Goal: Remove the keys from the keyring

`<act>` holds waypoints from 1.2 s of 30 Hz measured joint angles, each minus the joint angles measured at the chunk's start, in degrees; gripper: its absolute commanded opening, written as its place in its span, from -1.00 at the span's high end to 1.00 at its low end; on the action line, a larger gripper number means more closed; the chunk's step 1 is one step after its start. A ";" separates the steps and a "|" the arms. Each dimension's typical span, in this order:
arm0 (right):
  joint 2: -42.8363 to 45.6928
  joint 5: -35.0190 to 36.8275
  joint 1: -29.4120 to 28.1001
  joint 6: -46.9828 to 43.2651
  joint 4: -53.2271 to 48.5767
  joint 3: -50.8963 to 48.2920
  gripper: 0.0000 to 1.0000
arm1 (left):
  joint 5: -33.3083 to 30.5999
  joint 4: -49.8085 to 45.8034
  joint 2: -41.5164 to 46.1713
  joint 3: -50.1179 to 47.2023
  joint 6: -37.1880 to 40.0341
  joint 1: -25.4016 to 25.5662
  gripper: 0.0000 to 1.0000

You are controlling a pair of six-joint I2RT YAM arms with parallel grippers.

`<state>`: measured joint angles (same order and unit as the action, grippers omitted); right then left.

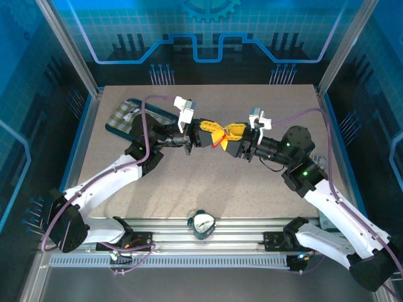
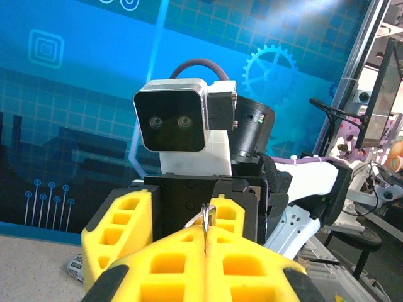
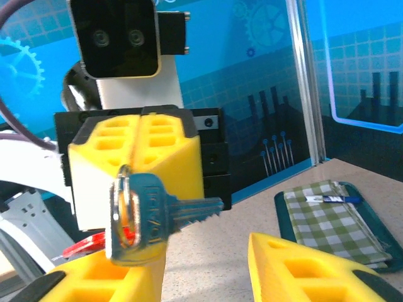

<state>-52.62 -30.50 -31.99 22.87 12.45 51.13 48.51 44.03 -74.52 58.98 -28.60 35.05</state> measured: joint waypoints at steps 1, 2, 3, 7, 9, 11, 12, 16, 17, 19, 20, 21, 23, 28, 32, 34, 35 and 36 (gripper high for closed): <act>0.00 -0.37 0.00 -0.04 0.09 0.00 0.21 | 0.24 0.09 0.00 0.00 -0.09 0.00 1.00; 0.04 -1.01 0.00 -0.09 0.13 0.00 0.21 | 0.44 0.31 0.00 0.00 -0.46 0.00 1.00; 0.11 -1.49 0.00 -0.26 0.13 0.00 0.19 | 0.63 0.66 -0.02 0.00 -1.07 0.00 1.00; 0.61 -2.99 0.02 -1.14 0.20 0.00 0.16 | 1.55 2.27 -0.02 0.02 -2.84 0.00 1.00; 0.85 -3.30 0.17 -1.49 0.22 0.00 0.16 | 2.32 3.08 -0.13 0.02 -3.96 0.00 1.00; 0.94 -3.76 0.39 -1.70 0.24 0.00 0.15 | 2.67 4.00 -0.33 0.02 -4.96 0.00 1.00; 0.96 -4.26 0.55 -1.79 0.24 0.00 0.08 | 2.89 4.42 -0.42 0.02 -5.53 0.00 1.00; 0.48 -6.67 1.20 -2.43 -0.33 0.96 -0.11 | 4.07 5.77 -0.81 0.11 -7.26 0.00 1.00; 0.15 -7.63 1.29 -2.54 -0.61 1.68 -0.11 | 4.37 6.12 -0.94 0.13 -7.65 0.00 1.00; -0.42 -9.25 1.31 -2.67 -1.05 3.04 -0.05 | 4.83 6.51 -1.09 0.15 -8.48 0.00 1.00; -0.61 -10.29 1.31 -2.82 -1.20 3.56 -0.04 | 4.98 6.71 -1.20 0.24 -8.68 0.00 1.00; -0.70 -11.19 1.31 -2.84 -1.31 3.82 -0.02 | 5.11 6.91 -1.29 0.37 -8.94 0.00 1.00; -1.05 -13.18 1.31 -2.84 -1.38 4.26 0.02 | 5.38 7.39 -1.53 0.59 -9.11 0.00 1.00; -2.58 -15.65 1.86 -2.29 -1.27 5.27 0.26 | 6.14 9.09 -1.99 0.79 -10.58 0.00 1.00; -2.89 -16.33 2.08 -1.97 -0.87 5.29 0.34 | 6.86 9.53 -2.05 0.83 -11.63 -0.07 1.00; -2.82 -16.28 2.08 -1.88 -0.79 5.29 0.46 | 6.88 9.92 -2.05 0.90 -11.96 -0.07 1.00; -2.71 -16.20 2.08 -1.88 -0.72 5.29 0.49 | 6.88 10.08 -2.05 0.90 -12.02 -0.13 1.00; -2.60 -16.04 2.14 -1.88 -0.61 5.25 0.56 | 6.88 10.27 -2.05 0.90 -12.04 -0.20 1.00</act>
<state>-55.22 -46.54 -29.85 20.99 11.84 56.38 55.40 54.30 -76.58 59.88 -40.64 34.85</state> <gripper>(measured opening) 0.267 0.067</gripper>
